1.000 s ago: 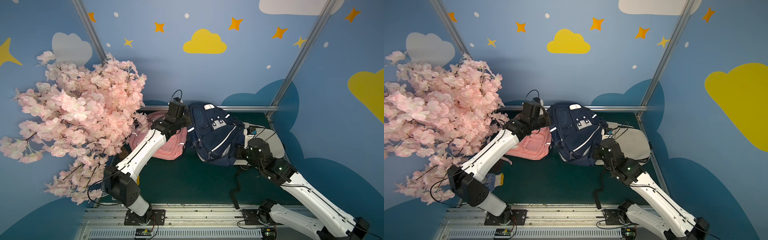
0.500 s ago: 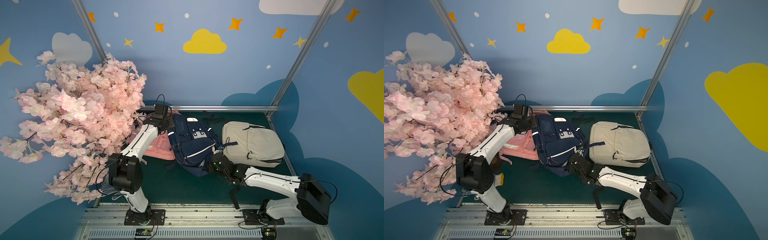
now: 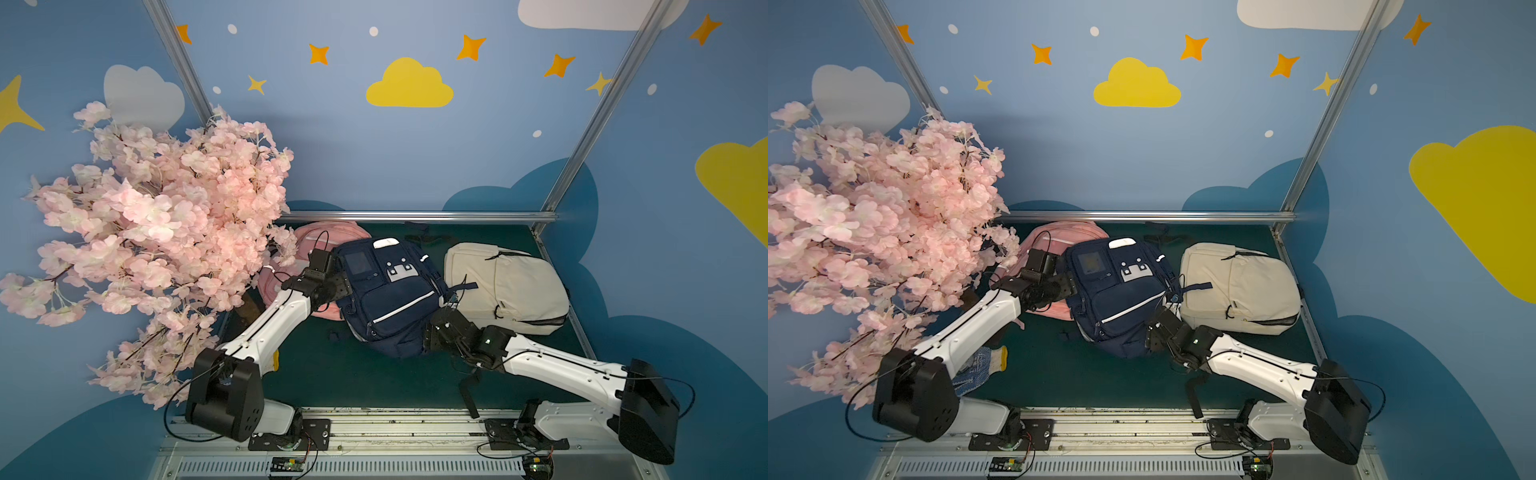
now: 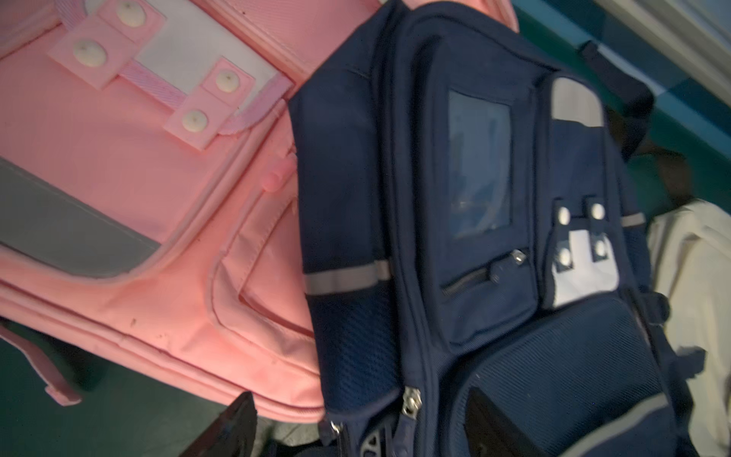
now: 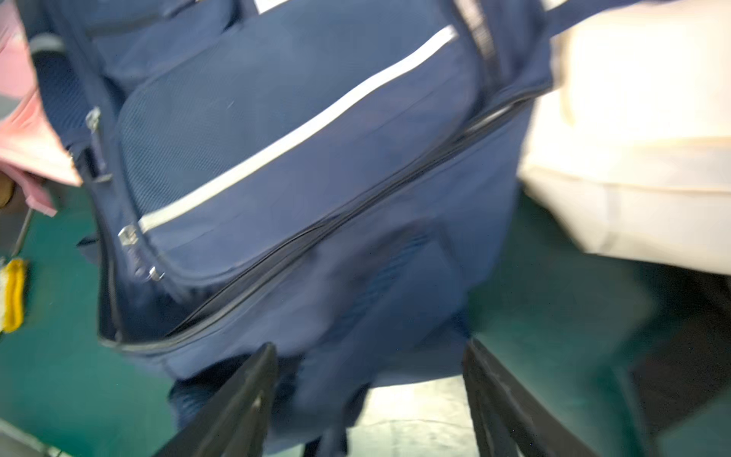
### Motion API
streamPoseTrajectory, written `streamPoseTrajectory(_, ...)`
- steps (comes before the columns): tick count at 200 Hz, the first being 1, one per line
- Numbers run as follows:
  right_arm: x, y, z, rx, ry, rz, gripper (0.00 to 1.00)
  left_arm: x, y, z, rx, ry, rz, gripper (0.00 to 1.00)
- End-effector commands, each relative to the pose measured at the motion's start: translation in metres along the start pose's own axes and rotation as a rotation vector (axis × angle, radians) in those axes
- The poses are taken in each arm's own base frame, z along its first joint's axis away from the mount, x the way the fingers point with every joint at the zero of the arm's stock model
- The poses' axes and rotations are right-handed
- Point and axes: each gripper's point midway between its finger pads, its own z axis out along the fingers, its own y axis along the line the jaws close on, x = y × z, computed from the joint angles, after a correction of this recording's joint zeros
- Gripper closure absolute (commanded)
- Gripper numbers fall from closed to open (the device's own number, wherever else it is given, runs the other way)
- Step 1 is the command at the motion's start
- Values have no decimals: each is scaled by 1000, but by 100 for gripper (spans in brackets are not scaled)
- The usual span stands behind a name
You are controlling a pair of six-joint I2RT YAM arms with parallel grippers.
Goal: Zip up the backpack
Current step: Place the backpack on the backpack, then zip the zipper on the backpack.
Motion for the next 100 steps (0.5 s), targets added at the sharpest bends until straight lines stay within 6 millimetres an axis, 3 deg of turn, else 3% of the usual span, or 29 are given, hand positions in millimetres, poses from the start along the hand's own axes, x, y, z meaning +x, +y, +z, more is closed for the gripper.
streamPoseTrajectory(1, -18, -23, -5, 90, -31, -22, 23, 23, -8, 2, 48, 22, -33, 19)
streamPoseTrajectory(22, -37, -15, 2, 39, -47, -16, 23, 46, -18, 10, 92, 56, -9, 21)
streamPoseTrajectory(46, -44, 13, 19, -45, -5, -54, 27, 69, -26, 25, 132, 101, 13, 30)
streamPoseTrajectory(70, -19, 29, 40, -82, 163, -137, 33, 82, -15, 38, 99, 136, 6, 43)
streamPoseTrajectory(100, 29, 25, 50, -37, 301, -213, 46, 79, 10, 43, 14, 148, -16, 57)
